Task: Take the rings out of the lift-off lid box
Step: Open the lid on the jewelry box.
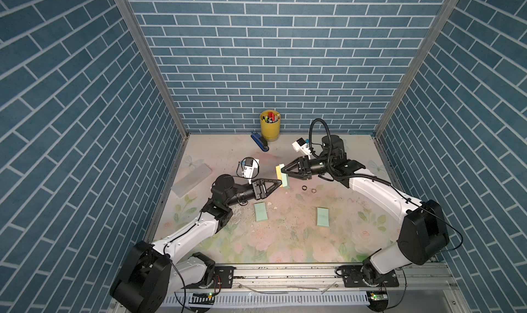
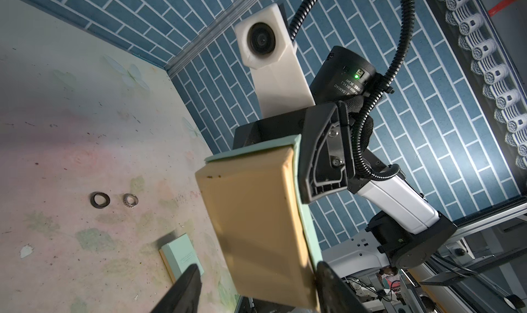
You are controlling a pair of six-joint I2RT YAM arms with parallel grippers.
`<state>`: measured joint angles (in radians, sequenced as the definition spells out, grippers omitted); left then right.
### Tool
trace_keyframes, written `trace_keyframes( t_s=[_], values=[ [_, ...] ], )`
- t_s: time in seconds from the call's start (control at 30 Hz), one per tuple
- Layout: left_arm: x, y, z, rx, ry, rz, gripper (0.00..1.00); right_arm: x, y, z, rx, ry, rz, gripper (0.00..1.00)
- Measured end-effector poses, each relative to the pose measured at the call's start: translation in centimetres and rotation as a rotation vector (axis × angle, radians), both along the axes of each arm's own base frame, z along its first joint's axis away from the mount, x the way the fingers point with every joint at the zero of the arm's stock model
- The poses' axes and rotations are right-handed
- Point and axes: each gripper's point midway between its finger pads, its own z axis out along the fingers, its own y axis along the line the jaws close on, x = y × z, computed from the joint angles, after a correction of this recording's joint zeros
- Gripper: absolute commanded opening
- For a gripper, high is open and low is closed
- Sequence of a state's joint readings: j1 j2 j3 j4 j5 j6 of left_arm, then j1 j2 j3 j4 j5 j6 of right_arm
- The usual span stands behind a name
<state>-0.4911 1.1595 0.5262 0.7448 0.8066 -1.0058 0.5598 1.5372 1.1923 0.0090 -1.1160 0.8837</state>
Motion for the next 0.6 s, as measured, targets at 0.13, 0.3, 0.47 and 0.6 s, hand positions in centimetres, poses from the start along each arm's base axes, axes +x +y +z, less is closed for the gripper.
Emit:
trace_keyframes(
  t_s=[0.13, 0.3, 0.47, 0.6],
  values=[
    [0.0, -0.2, 0.5, -0.026, -0.005, -0.015, 0.61, -0.1, 0.1, 0.3, 0.025, 0.002, 0.01, 0.45],
    [-0.2, -0.4, 1.3, -0.067, -0.018, -0.042, 0.55, -0.3, 0.4, 0.9, 0.055, -0.005, 0.027, 0.45],
    [-0.2, -0.5, 1.5, -0.088, 0.001, -0.055, 0.5, -0.3, 0.7, 0.9, 0.071, -0.013, 0.043, 0.45],
    [-0.1, -0.5, 1.4, -0.091, 0.016, -0.053, 0.46, -0.3, 0.8, 1.0, 0.079, -0.021, 0.05, 0.45]
  ],
)
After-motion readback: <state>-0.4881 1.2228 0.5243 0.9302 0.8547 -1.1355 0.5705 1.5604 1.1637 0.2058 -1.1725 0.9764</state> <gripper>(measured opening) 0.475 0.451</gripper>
